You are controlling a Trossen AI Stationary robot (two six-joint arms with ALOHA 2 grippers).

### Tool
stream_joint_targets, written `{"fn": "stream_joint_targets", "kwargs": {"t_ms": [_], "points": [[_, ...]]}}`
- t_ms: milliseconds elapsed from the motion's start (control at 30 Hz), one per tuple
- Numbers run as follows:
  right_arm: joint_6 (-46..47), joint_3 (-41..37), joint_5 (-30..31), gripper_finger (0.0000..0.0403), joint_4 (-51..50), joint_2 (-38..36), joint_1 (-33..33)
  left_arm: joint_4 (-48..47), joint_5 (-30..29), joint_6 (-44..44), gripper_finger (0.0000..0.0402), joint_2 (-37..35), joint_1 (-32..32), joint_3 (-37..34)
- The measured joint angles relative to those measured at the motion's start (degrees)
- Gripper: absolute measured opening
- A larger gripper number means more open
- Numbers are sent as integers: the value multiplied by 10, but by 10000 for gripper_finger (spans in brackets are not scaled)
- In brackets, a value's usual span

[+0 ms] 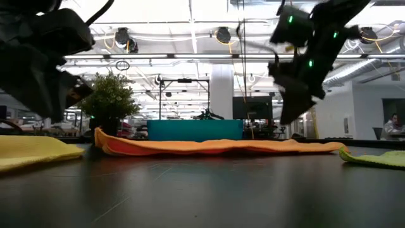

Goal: Fold microfiber towels
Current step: Fold the orange microfiber towel

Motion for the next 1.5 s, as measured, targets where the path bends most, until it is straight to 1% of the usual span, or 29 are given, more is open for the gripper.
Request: {"fn": "stream_joint_targets", "kwargs": {"t_ms": [167,233,333,500,567,600,667,700,767,867,933,1000,1067,1167,1300,1367,1500], "points": [[-14,5,-31,115,94,-36,52,-58,1,-45,81,1,-16,0],[-29,5,-38,115,143,-37,77,-101,8,-75,81,1,-20,0],[-56,5,-44,115,189,-30,109,-176,27,-137,81,1,-30,0],[-51,5,-43,115,151,-12,128,-324,91,-239,81,-2,-41,3],[-43,5,-43,115,138,-6,128,-375,114,-261,81,-3,-41,3],[-42,5,-43,115,138,-2,128,-389,116,-266,81,-3,-41,5],[-42,5,-43,115,138,3,128,-427,98,-267,81,-5,-41,14],[-43,5,-43,115,141,6,127,-450,79,-263,81,-4,-41,24],[-46,5,-44,115,149,8,123,-494,26,-247,81,-2,-38,52],[-49,5,-44,115,162,7,123,-527,-66,-216,81,-3,-33,105],[-61,5,-44,115,178,7,124,-527,-127,-178,81,-4,-32,138],[-73,5,-46,115,194,7,130,-484,-175,-127,81,-4,-32,161],[-80,5,-46,115,204,7,139,-430,-201,-65,81,-4,-32,166],[-84,5,-45,115,212,7,153,-326,-209,37,81,2,-31,157],[-86,5,-45,115,212,7,169,-229,-209,138,81,33,-31,130],[-84,5,-43,115,212,7,172,-207,-206,168,81,56,-31,122],[-84,5,-41,115,218,7,173,-177,-202,201,81,114,-31,119]]}}
